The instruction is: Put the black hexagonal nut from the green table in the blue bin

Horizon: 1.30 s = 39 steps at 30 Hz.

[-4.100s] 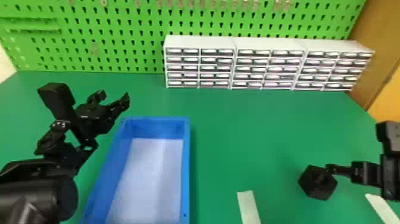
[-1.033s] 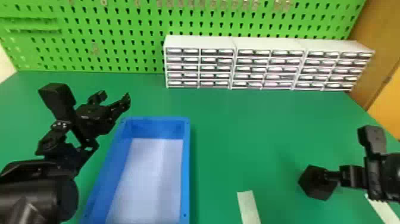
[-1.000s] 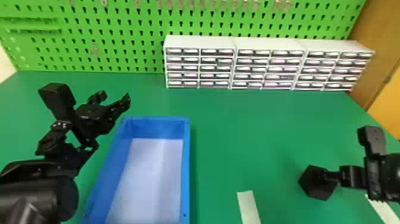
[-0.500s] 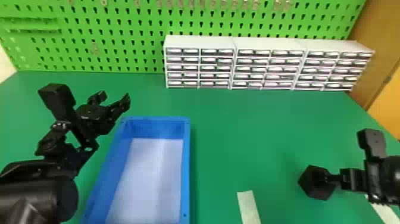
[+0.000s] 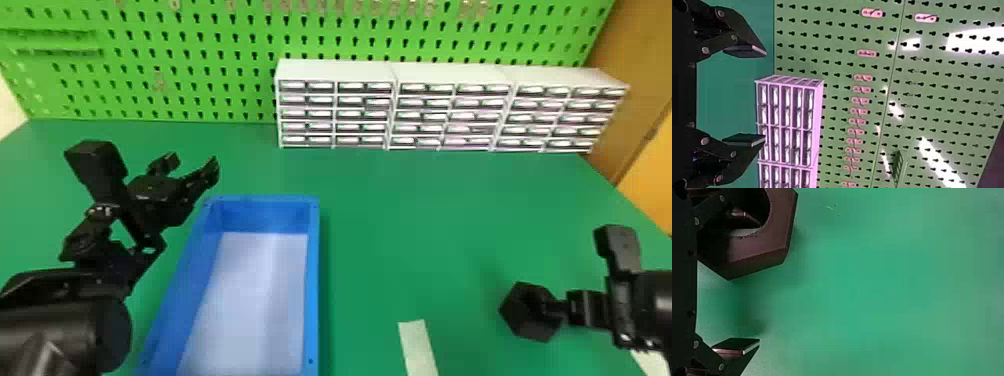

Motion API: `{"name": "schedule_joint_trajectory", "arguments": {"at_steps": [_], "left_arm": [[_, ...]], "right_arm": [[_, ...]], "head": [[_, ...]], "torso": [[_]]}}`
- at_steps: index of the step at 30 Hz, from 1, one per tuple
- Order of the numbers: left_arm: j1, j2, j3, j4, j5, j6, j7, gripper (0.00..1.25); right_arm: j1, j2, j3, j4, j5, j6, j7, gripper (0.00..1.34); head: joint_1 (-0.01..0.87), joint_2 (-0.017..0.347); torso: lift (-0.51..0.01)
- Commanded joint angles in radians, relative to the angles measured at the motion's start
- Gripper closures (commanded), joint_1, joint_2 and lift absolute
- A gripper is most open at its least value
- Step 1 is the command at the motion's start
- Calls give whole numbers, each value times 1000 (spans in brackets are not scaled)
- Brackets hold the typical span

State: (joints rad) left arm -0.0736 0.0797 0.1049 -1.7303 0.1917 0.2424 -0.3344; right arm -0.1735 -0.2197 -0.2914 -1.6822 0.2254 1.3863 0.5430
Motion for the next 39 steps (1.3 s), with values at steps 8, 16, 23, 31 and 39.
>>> {"name": "schedule_joint_trajectory", "arguments": {"at_steps": [8, 16, 23, 31, 39], "left_arm": [[0, 0, -1, 0, 0, 0, 0, 486], [0, 0, -1, 0, 0, 0, 0, 486], [0, 0, -1, 0, -1, 0, 0, 486], [0, 0, -1, 0, 0, 0, 0, 486], [0, 0, -1, 0, 0, 0, 0, 486]], "right_arm": [[2, -1, 2, 10, 2, -3, 0, 225], [2, -1, 3, 10, 0, -6, 0, 372], [2, -3, 5, 10, 5, -6, 0, 730], [2, -6, 21, 10, 19, -4, 0, 895], [-1, -10, 35, 10, 28, -1, 0, 964]], "head": [[691, 9], [691, 9], [691, 9], [691, 9], [691, 9]], "torso": [[-97], [-97], [-97], [-97], [-97]]}}
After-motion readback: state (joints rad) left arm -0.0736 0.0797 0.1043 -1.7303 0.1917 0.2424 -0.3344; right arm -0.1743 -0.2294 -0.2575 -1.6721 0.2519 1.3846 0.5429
